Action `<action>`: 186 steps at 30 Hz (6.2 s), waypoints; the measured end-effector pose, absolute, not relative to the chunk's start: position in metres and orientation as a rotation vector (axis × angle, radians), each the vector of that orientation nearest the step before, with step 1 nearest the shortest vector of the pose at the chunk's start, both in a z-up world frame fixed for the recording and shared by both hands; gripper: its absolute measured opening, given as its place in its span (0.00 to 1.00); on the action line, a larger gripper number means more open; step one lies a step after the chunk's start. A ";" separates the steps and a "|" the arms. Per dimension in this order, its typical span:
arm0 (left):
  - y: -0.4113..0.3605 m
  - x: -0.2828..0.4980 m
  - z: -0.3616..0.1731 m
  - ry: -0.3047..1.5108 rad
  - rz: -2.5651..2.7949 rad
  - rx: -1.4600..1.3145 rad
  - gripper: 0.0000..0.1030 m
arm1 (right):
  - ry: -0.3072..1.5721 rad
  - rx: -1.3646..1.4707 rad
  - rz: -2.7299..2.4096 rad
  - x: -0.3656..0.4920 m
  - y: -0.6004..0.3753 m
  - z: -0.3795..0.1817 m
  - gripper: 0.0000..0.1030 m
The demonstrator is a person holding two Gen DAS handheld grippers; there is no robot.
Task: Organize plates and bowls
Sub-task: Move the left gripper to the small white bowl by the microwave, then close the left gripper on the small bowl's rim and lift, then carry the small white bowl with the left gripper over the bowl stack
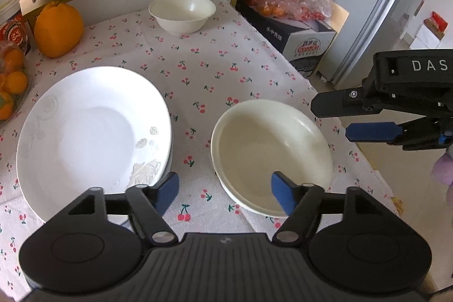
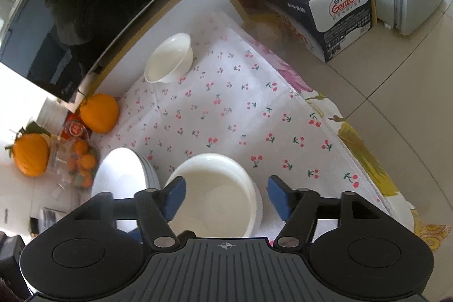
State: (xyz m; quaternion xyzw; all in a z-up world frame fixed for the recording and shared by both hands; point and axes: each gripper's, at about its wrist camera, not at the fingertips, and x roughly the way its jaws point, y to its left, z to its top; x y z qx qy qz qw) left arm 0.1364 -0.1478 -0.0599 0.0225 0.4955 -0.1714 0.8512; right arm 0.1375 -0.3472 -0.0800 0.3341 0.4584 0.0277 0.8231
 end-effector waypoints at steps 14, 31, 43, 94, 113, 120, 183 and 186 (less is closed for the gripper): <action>-0.136 0.143 -0.044 1.001 -0.302 -0.003 0.90 | 0.927 0.705 0.087 0.144 -0.358 -0.071 0.82; -0.102 0.185 0.001 0.881 -0.145 -0.088 0.99 | 0.854 0.623 0.171 0.199 -0.343 -0.006 0.89; -0.086 0.237 0.003 0.809 -0.094 -0.092 0.99 | 0.833 0.636 0.211 0.267 -0.331 -0.005 0.90; -0.096 0.356 -0.096 0.907 -0.272 -0.429 0.10 | 0.768 0.910 0.189 0.378 -0.342 -0.157 0.12; -0.088 0.321 -0.049 0.878 -0.257 -0.412 0.10 | 0.726 0.870 0.221 0.338 -0.335 -0.097 0.12; -0.093 0.298 -0.015 0.840 -0.268 -0.388 0.10 | 0.687 0.861 0.237 0.313 -0.338 -0.060 0.12; -0.103 0.107 -0.025 0.934 -0.348 -0.438 0.12 | 0.858 0.686 0.179 0.112 -0.331 -0.044 0.14; -0.109 0.108 -0.031 0.957 -0.348 -0.424 0.13 | 0.871 0.657 0.158 0.111 -0.332 -0.047 0.14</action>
